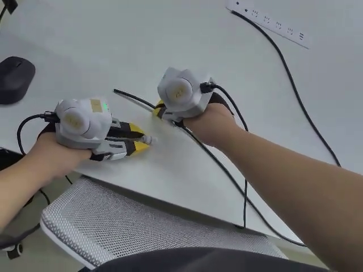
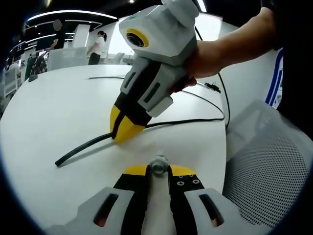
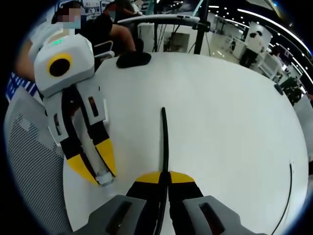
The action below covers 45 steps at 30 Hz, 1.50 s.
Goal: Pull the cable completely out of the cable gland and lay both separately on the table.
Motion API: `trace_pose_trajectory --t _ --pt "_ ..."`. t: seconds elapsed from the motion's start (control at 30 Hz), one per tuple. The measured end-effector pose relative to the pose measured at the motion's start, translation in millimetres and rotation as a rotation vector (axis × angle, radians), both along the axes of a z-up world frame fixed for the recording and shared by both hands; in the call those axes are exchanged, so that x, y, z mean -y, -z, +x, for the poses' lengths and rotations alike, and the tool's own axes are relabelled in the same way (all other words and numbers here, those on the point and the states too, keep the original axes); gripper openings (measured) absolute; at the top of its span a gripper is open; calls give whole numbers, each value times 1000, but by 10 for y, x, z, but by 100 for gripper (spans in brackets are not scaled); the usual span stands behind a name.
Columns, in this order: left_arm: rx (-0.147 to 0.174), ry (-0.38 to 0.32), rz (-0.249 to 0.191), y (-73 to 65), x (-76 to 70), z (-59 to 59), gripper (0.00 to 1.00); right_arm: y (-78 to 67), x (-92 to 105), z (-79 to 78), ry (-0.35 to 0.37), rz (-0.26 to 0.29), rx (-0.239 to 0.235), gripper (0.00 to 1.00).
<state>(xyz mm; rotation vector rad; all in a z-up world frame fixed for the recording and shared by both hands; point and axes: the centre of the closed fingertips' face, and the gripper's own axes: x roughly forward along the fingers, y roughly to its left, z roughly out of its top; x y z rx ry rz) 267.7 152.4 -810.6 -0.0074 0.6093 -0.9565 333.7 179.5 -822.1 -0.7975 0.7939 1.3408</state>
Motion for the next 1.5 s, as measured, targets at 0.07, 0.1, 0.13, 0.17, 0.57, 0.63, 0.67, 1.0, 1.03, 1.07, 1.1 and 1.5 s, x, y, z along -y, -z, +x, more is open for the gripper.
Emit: trace_pose_trajectory --t 0.07,0.1,0.13,0.17,0.57,0.63,0.67,1.0,1.03,1.07,1.1,1.5 --pt "7 8 15 1 1 -7 15 0 0 0 3 -1 -4 0" --pt "6 8 22 -1 2 -6 15 1 0 1 6 -4 -9 0" --pt "5 10 26 -2 3 -7 16 2 0 -1 4 -7 -9 0" --pt "4 11 29 -1 3 -9 16 6 -1 3 0 -11 -8 0" --pt "-1 13 56 0 -35 -5 19 -5 -11 30 15 -11 3 9" --pt "-2 13 58 -3 -38 -8 19 -39 -13 47 22 0 6 10" --pt "-4 12 58 -2 -40 -11 19 -53 -11 54 27 3 7 10" --pt "-7 -6 57 -81 -45 -20 24 -290 91 31 58 50 12 21" --pt "-11 -12 58 -94 -54 -16 24 -325 109 40 64 59 14 22" --pt "-10 -21 49 -133 -59 -8 25 -375 140 54 95 73 6 22" --pt "-10 -28 38 -164 -59 -2 25 -410 162 54 114 83 -2 23" --pt "-13 -68 -25 -522 -80 -48 34 -938 566 87 217 201 14 37"
